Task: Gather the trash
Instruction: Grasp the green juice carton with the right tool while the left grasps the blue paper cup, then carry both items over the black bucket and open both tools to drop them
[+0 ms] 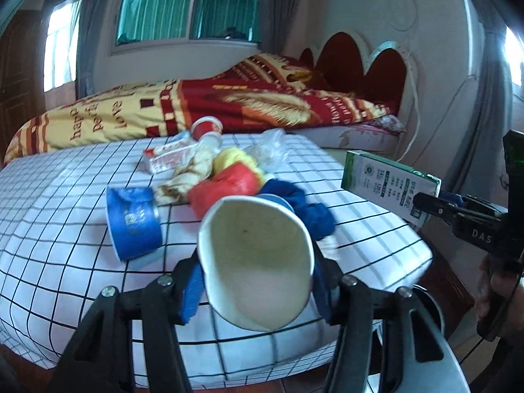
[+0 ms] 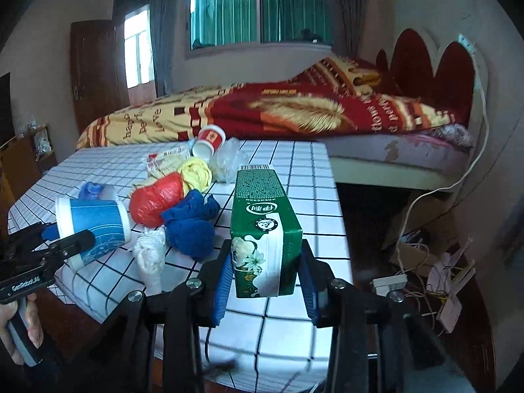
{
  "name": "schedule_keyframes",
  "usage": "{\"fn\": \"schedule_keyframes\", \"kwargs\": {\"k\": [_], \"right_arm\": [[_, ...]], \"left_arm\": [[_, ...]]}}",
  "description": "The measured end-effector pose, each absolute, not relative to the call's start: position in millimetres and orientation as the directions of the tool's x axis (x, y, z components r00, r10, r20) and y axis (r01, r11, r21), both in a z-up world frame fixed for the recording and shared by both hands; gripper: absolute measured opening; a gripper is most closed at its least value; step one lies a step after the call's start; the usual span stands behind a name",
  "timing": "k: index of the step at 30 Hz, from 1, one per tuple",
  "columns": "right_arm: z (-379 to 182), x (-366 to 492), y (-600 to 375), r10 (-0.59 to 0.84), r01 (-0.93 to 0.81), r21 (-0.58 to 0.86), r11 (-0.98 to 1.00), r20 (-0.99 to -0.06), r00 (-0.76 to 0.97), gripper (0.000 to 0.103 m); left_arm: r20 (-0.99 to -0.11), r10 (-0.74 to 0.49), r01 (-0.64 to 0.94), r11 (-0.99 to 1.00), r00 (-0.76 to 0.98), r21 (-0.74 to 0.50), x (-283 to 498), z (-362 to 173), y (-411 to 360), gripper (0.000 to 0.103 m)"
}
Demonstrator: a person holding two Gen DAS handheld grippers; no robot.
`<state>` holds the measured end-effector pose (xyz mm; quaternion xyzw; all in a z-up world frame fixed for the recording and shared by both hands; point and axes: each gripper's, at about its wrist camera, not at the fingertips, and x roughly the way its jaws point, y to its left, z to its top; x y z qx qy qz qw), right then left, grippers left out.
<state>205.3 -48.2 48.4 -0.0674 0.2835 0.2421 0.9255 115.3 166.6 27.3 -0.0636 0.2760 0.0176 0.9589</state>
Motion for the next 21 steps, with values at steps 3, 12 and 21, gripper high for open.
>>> {"fn": "schedule_keyframes", "kwargs": {"k": [3,12,21], "right_arm": [[60,187,-71,0.390,-0.461,0.002,0.888,-0.536,0.749,0.040],[63,142,-155,0.285,-0.362,-0.032,0.932,-0.552,0.784,0.040],[29,122,-236,0.188,-0.248,-0.007,0.969,-0.628,0.755,0.040]], "left_arm": [[-0.518,-0.033,-0.028,0.994,0.855,-0.109,110,35,149,0.057],[-0.516,-0.179,0.141,0.984,0.838,-0.113,102,39,79,0.056],[-0.564,-0.337,0.337,0.935,0.754,-0.109,104,24,-8,0.056]]}}
